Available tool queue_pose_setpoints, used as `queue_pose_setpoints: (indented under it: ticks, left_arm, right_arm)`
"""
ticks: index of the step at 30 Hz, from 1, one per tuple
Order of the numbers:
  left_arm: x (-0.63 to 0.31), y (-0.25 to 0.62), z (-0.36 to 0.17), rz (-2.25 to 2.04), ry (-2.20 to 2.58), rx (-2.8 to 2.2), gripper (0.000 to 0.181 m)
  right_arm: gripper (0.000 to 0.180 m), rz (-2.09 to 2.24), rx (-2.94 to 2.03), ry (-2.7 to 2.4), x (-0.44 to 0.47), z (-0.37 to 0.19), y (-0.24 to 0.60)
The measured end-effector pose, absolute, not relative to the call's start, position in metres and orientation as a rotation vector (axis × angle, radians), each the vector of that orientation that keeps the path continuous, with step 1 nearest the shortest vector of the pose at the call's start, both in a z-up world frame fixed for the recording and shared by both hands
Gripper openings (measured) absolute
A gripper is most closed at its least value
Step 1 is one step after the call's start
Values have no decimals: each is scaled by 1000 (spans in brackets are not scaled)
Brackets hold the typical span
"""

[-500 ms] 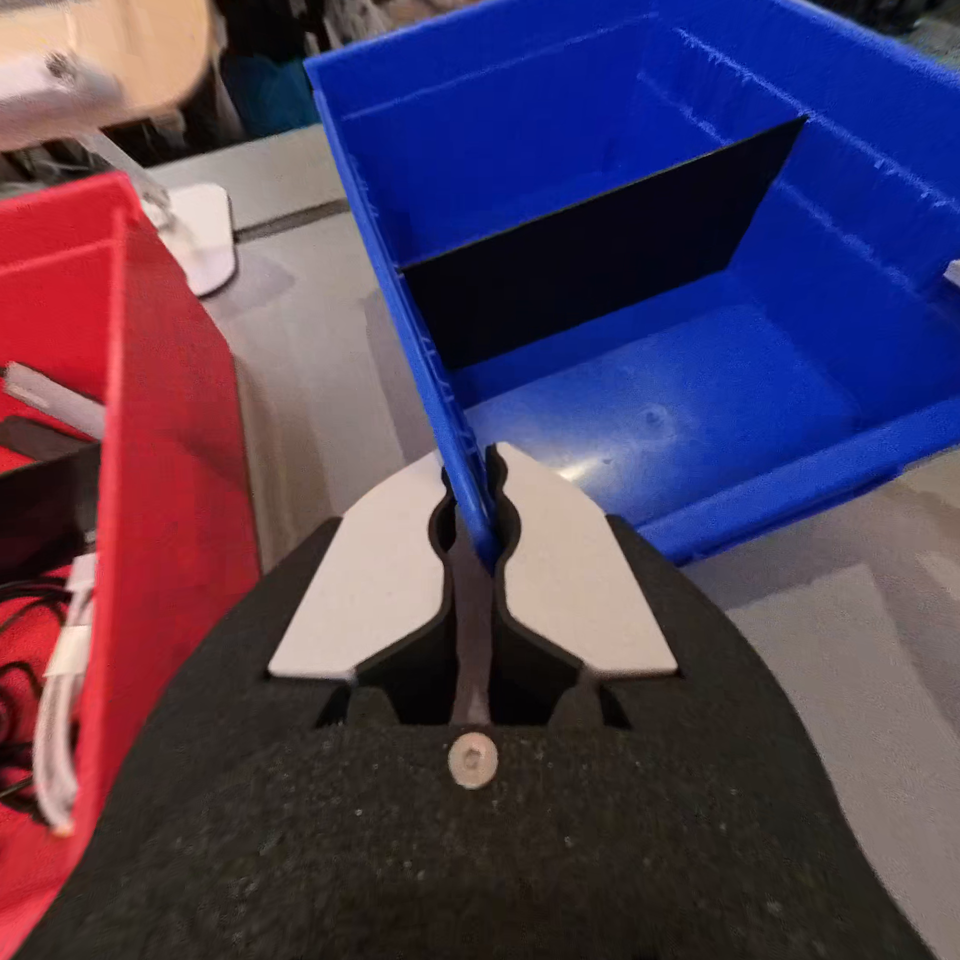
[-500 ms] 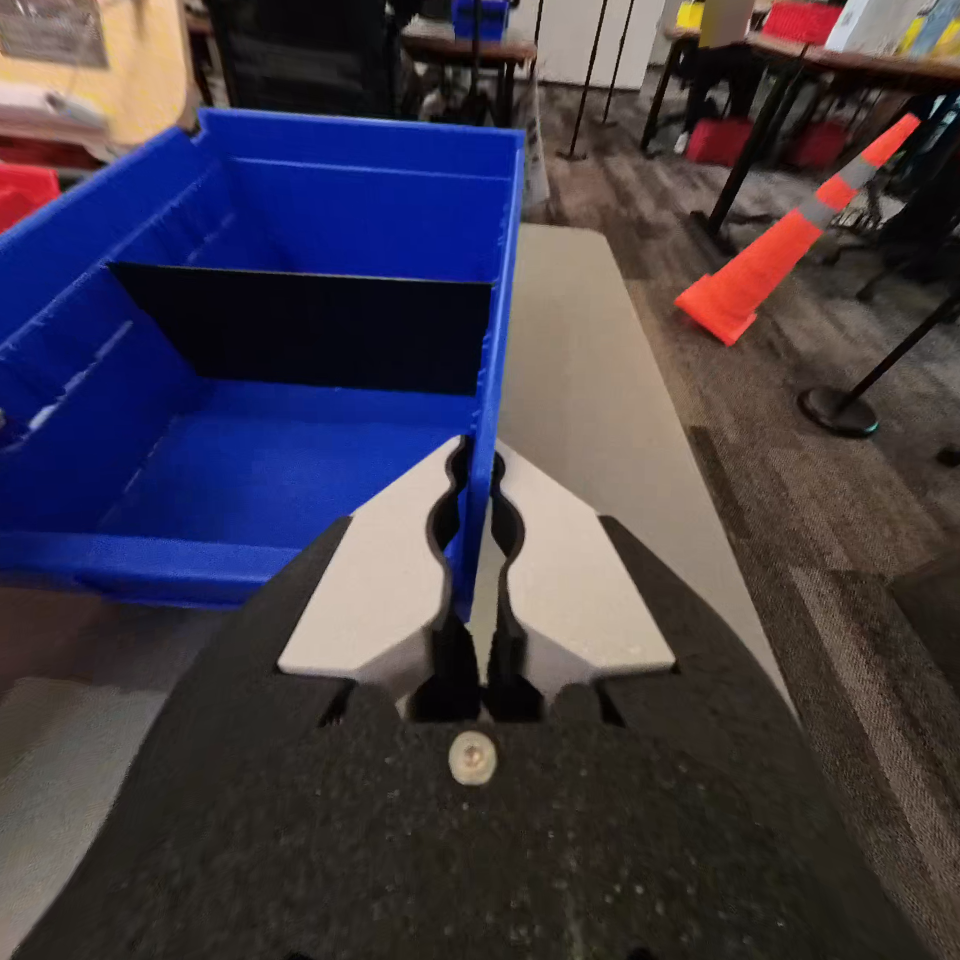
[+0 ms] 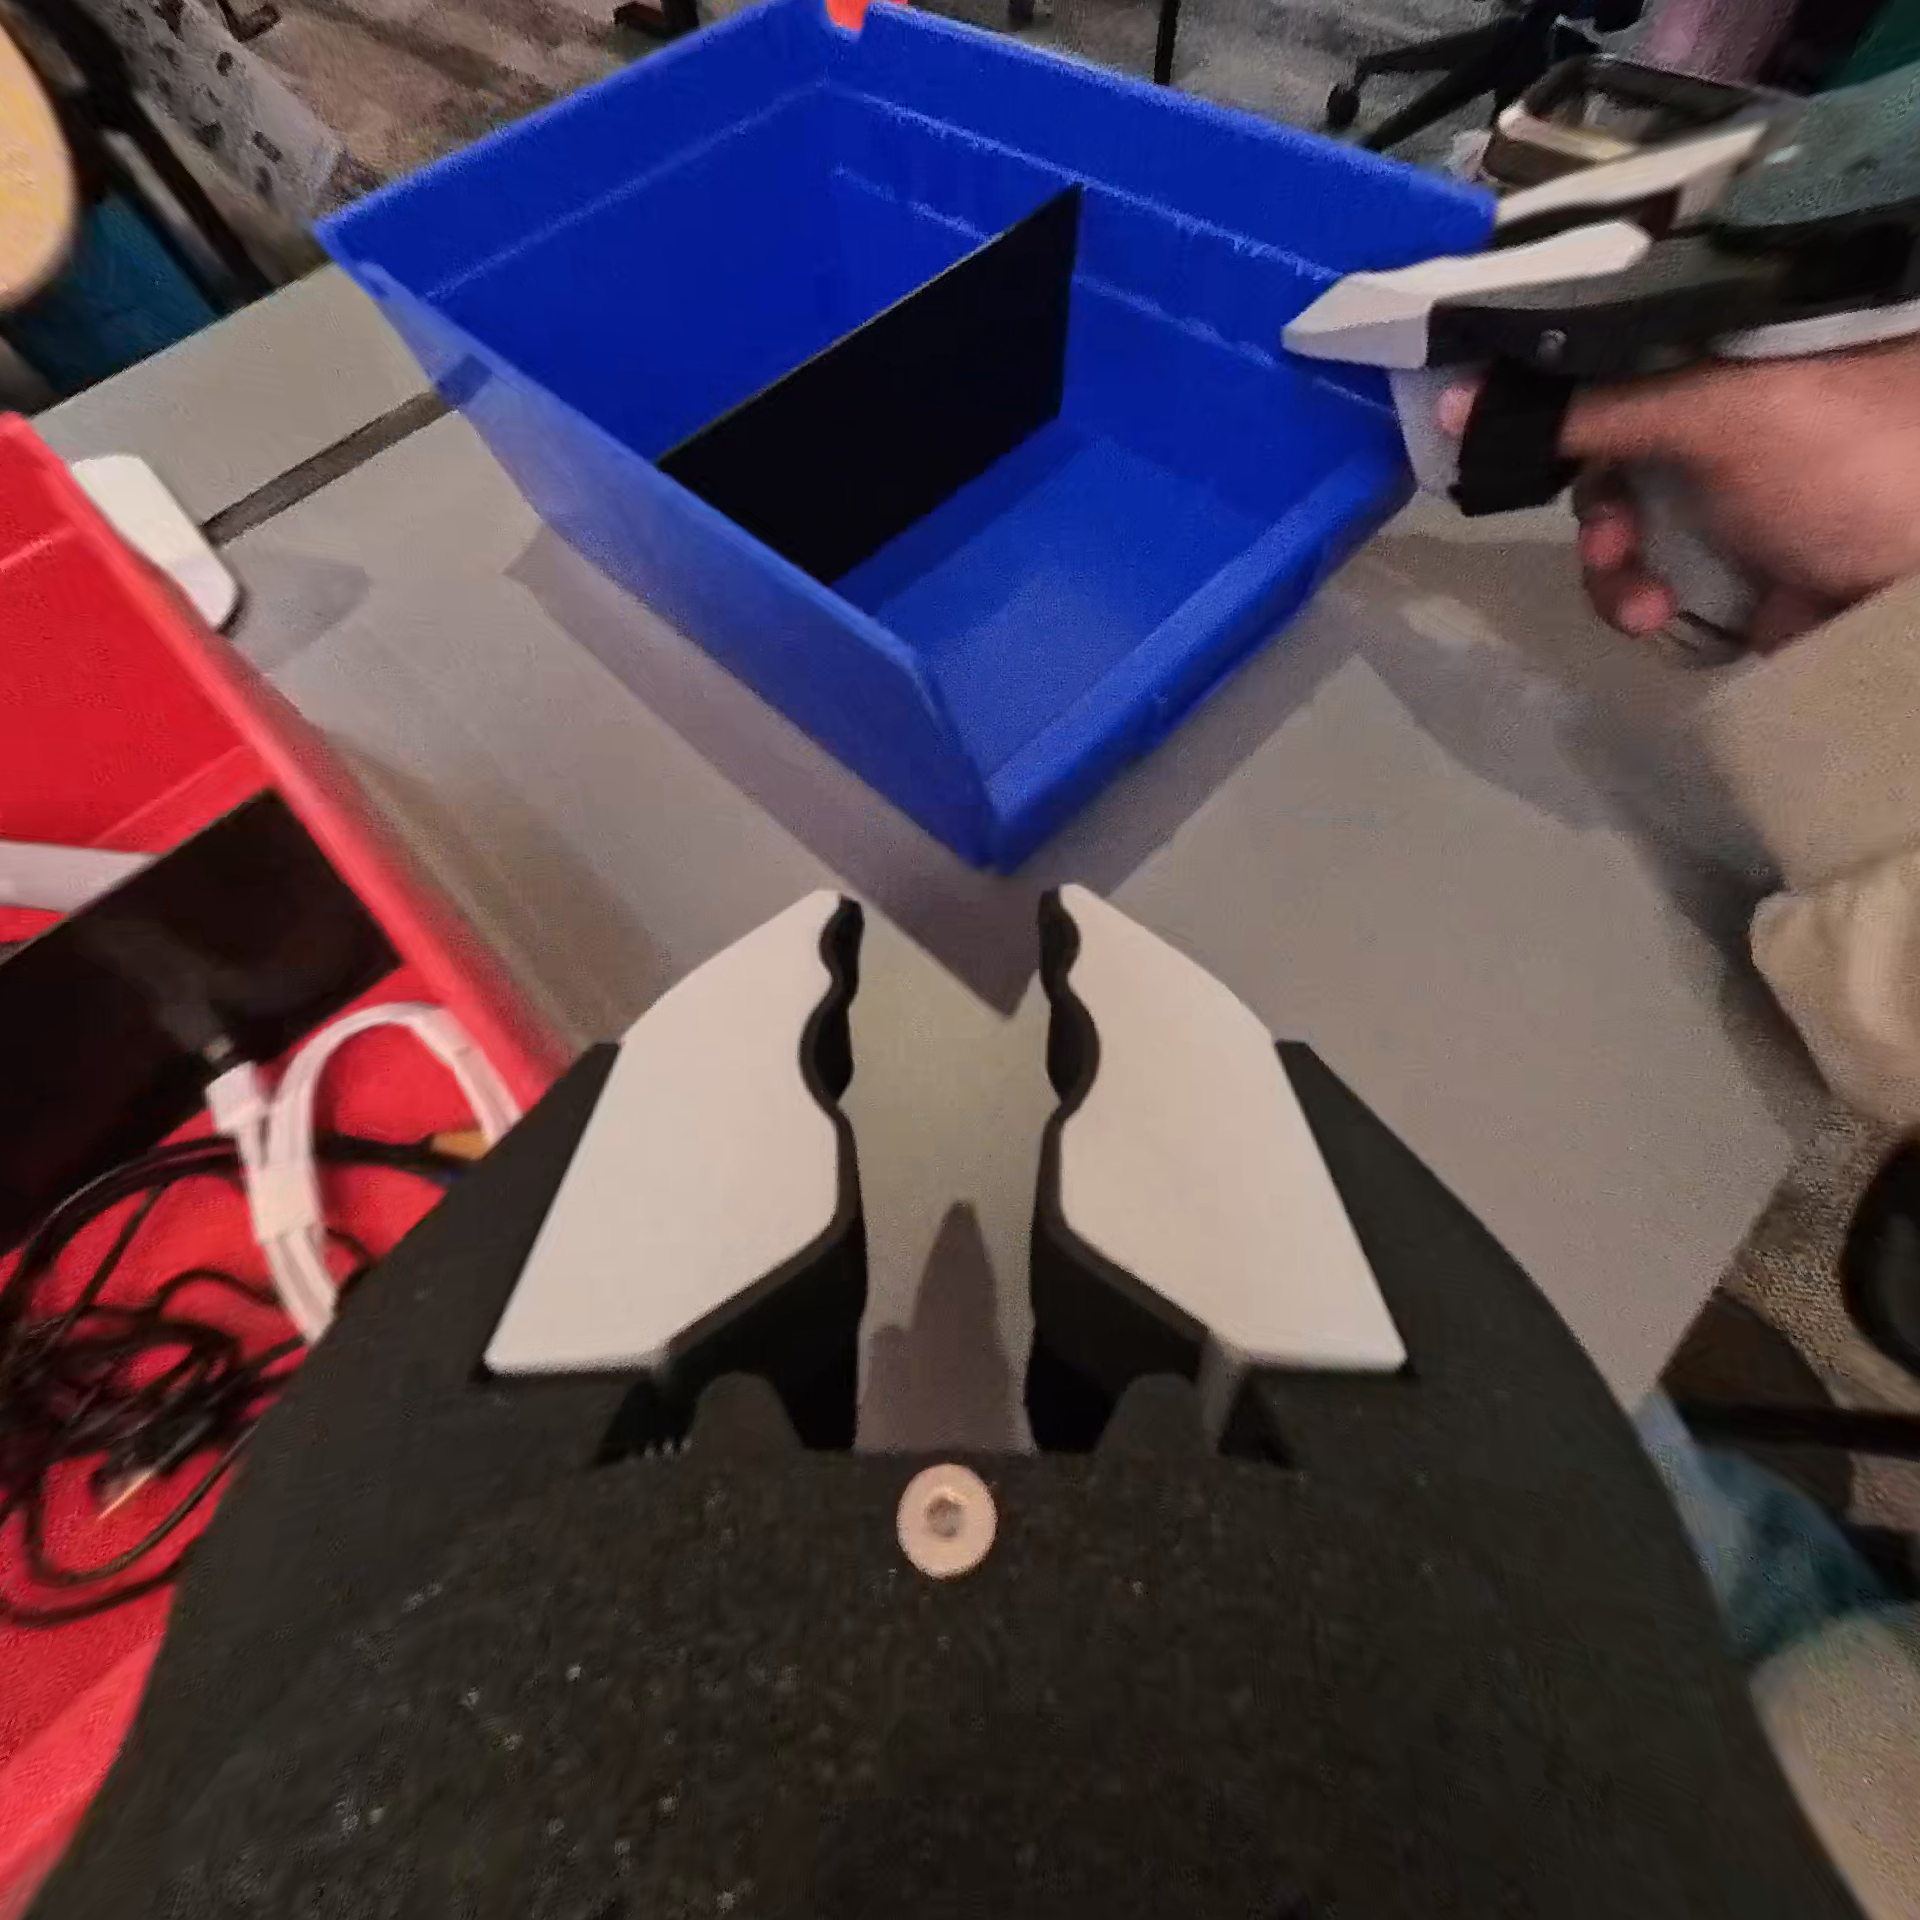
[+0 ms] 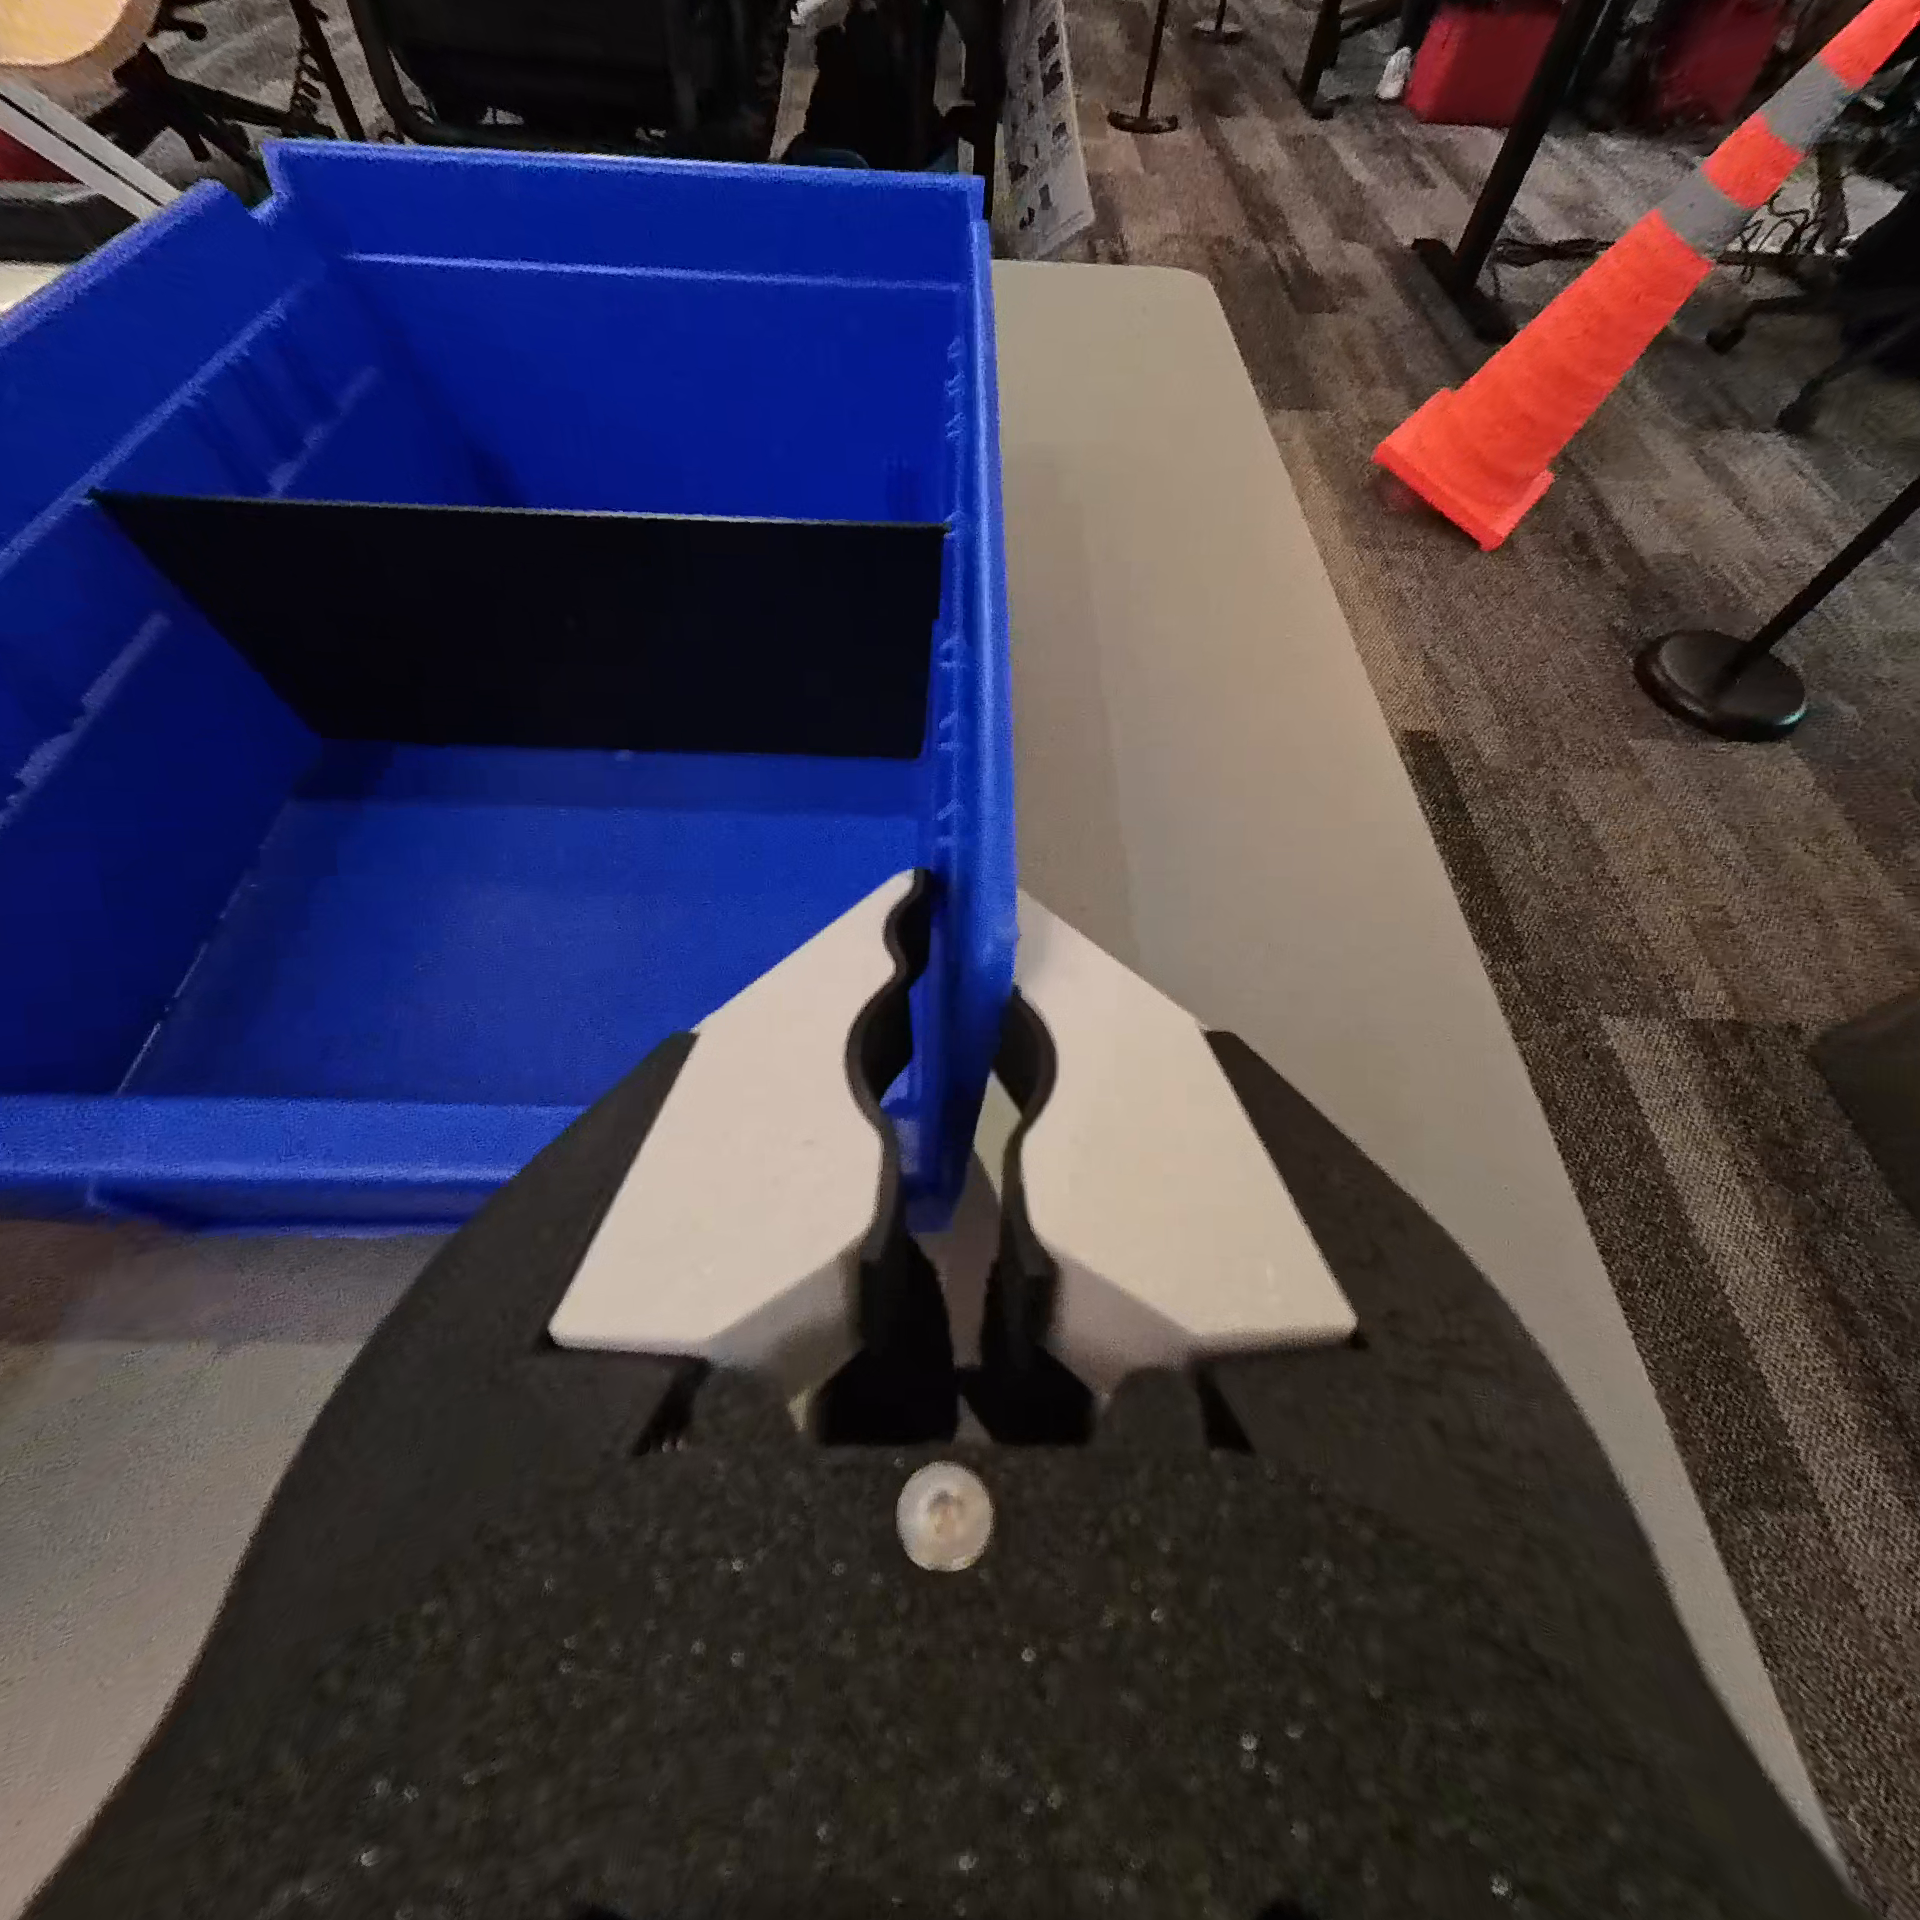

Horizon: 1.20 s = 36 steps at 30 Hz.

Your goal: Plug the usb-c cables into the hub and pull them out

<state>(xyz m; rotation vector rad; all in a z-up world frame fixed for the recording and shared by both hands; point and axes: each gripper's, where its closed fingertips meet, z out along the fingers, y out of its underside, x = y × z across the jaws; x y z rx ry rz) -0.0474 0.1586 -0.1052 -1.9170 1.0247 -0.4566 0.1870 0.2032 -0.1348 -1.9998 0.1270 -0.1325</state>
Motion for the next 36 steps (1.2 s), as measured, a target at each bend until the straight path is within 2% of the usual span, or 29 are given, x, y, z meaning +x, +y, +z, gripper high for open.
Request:
queue_pose_setpoints:
  ticks: [2, 4, 6, 9, 12, 14, 15, 17, 19, 20, 22, 23, 24, 25, 29, 36]
  left_arm:
    - [-88, 150, -92, -459, 1031, -1882, 30]
    - [-136, 156, -78, -457, 973, -1882, 33]
    - [-190, 173, -64, -427, 823, -1861, 36]
    - [-278, 209, -59, -224, 533, -1787, 40]
    - [-320, 231, -88, -95, 433, -1826, 49]
    - [-321, 239, -115, -109, 454, -1909, 50]
    - [-320, 242, -125, -138, 450, -1942, 44]
    - [-312, 246, -139, -216, 471, -1984, 23]
    - [-309, 251, -142, -233, 481, -1990, 24]
    - [-309, 252, -142, -233, 489, -1992, 22]
    - [-315, 254, -143, -217, 490, -1994, 7]
    - [-320, 254, -142, -198, 491, -1997, 6]
    - [-325, 253, -142, -164, 512, -2000, 4]
    - [-329, 252, -140, -133, 538, -1997, 4]
    - [-372, 255, -126, -74, 523, -1958, 3]
    - [-501, 281, -102, -38, 428, -1875, 3]
  right_arm:
    - [27, -168, -1980, 129, 188, -129, 202]
    - [35, -191, -1909, 149, 185, -99, 199]
    - [37, -222, -1749, 126, 161, -50, 196]
    - [41, -127, -1626, -88, 57, -12, 198]
    - [42, 230, -1568, -140, -69, -23, 199]
    - [50, 236, -1644, -180, -117, -59, 206]
    - [50, 168, -1701, -178, -124, -76, 212]
    - [47, 73, -1772, -128, -128, -96, 222]
    - [39, 15, -1860, -75, -129, -119, 231]
    - [26, 18, -1912, -56, -131, -131, 234]
    - [25, 51, -1907, 2, -134, -135, 237]
    - [23, 32, -1915, 0, -134, -136, 238]
    - [6, 0, -1936, 26, -130, -134, 237]
    - [4, -9, -1939, 28, -134, -131, 236]
    - [3, -51, -1917, 39, -171, -122, 234]
    - [5, -25, -1832, -106, -299, -98, 266]
